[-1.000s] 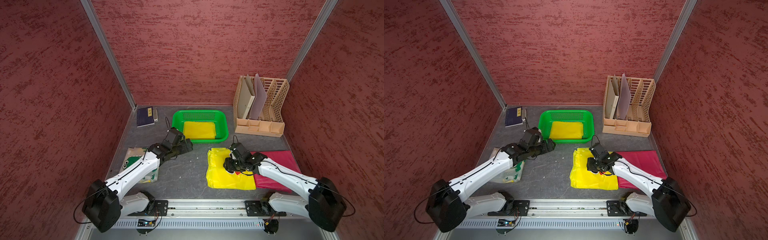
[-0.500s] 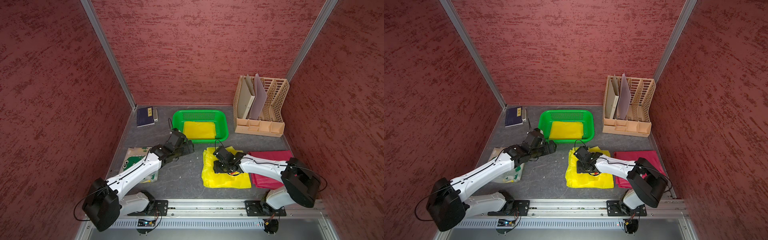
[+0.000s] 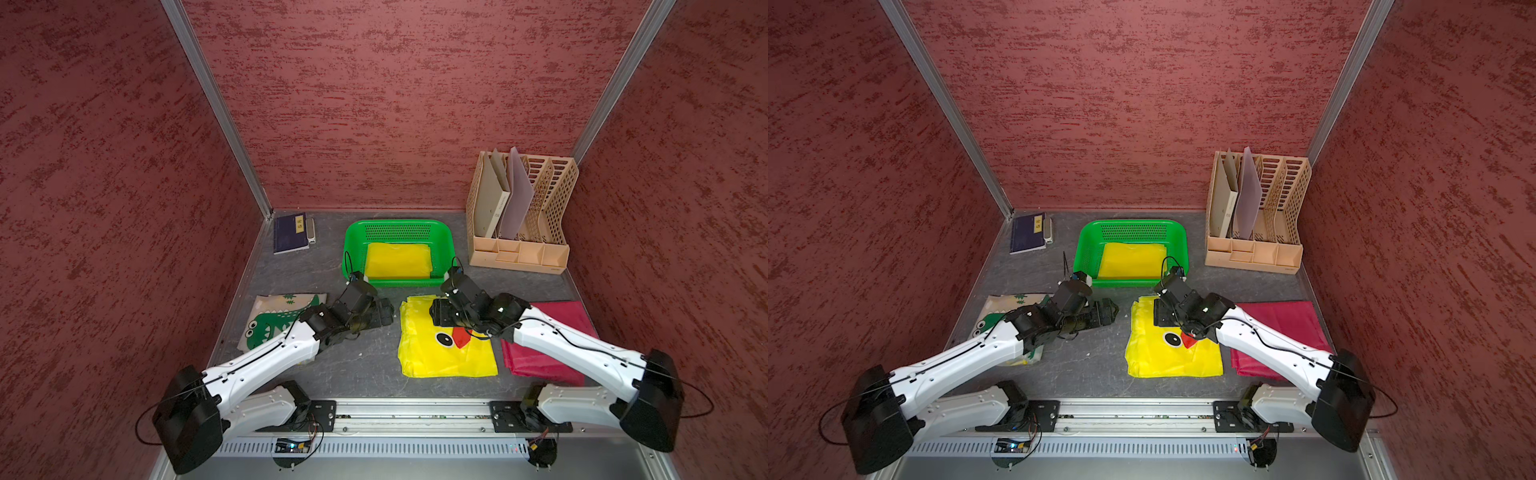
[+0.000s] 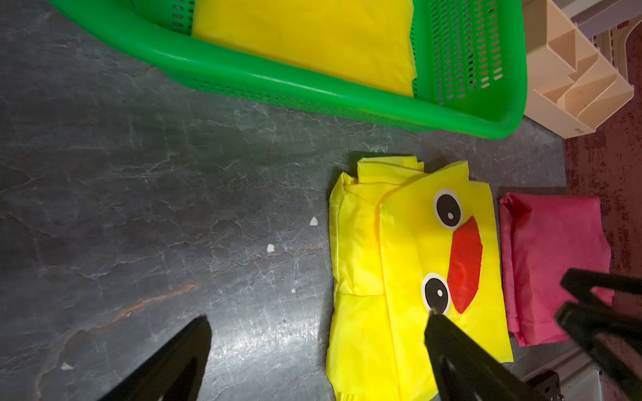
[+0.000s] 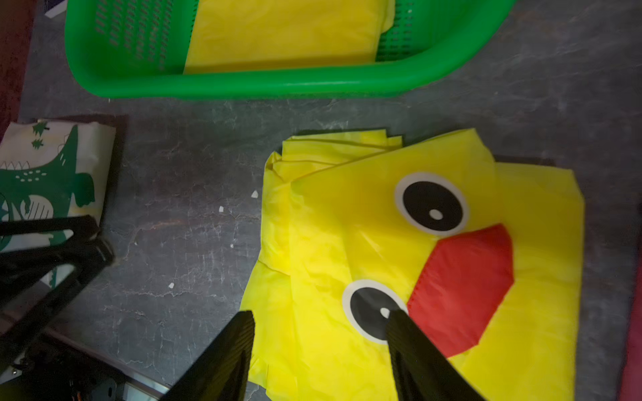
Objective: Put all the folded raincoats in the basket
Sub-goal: Move the raincoat to the center of the board.
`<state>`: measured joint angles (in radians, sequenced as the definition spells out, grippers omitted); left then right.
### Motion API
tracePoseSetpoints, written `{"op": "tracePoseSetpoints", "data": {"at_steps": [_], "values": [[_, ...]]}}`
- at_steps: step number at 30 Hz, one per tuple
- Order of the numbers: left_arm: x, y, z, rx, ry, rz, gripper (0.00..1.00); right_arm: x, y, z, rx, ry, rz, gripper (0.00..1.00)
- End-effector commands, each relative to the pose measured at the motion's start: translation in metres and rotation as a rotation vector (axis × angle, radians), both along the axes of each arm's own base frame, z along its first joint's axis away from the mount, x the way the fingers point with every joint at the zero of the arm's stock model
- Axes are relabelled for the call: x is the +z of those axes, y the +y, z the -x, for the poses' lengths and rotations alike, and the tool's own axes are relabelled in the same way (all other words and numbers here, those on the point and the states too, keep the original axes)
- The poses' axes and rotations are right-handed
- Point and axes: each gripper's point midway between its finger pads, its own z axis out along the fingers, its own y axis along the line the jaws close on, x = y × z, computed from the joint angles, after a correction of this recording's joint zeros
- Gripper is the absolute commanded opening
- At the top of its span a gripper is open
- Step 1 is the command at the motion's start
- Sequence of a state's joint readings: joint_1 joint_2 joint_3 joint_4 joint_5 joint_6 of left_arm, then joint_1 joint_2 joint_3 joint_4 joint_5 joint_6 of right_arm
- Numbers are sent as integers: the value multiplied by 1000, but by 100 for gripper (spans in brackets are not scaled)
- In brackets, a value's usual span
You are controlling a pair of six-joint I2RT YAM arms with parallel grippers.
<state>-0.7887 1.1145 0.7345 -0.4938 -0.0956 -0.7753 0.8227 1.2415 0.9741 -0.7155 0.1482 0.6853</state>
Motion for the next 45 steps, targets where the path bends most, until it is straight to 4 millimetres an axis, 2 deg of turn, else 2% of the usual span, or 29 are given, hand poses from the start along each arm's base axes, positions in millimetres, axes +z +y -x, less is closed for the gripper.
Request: {"op": "tracePoseSetpoints", "data": {"at_steps": [1, 4, 7, 10, 11, 15, 17, 18, 21, 25, 27, 32, 34, 37, 39, 41, 42, 44, 45], "values": [[-7, 1, 0, 44, -16, -5, 100, -36, -29, 11, 6, 92, 176, 57], [-7, 5, 0, 85, -24, 19, 100, -49, -14, 16, 41, 144, 120, 40], [-1, 13, -5, 164, 7, 47, 100, -48, -2, 24, 49, 213, 65, 20], [2, 12, -10, 195, -11, 65, 100, -44, 2, 25, 36, 217, 30, 2], [0, 9, -12, 189, -31, 68, 100, -45, 1, 23, 27, 200, 27, 0], [-15, 2, -12, 164, -111, 89, 100, -64, -2, 17, 31, 131, 23, 0], [-21, 4, -9, 180, -87, 94, 100, -67, -9, 14, 15, 129, 75, 0], [-20, 6, -6, 191, -57, 89, 100, -65, -11, 14, 10, 147, 98, 0], [3, -3, -1, 111, -84, 76, 100, -66, -5, 16, 24, 186, 110, 0], [10, 21, 2, 147, -106, -18, 100, -89, 8, 15, 21, 219, 77, 0], [11, 30, 8, 156, -99, -25, 100, -109, 16, 19, 25, 270, 92, 0], [1, 50, 26, 168, -89, 17, 100, -133, 42, 29, 73, 307, 115, 0], [-3, 60, 33, 187, -85, 28, 100, -133, 60, 33, 108, 314, 92, 0], [-11, 76, 43, 228, -71, 32, 100, -115, 87, 37, 172, 286, 52, 0], [-11, 83, 48, 246, -61, 39, 100, -96, 93, 35, 175, 255, 34, 0], [-11, 81, 52, 223, -51, 50, 100, -76, 89, 32, 160, 215, 25, 1], [-12, 78, 54, 203, -44, 53, 100, -67, 84, 30, 151, 191, 28, 7], [-17, 70, 56, 161, -17, 49, 100, -49, 71, 27, 141, 145, 54, 43], [-21, 68, 57, 154, 6, 40, 100, -42, 65, 27, 146, 129, 71, 54]]}}
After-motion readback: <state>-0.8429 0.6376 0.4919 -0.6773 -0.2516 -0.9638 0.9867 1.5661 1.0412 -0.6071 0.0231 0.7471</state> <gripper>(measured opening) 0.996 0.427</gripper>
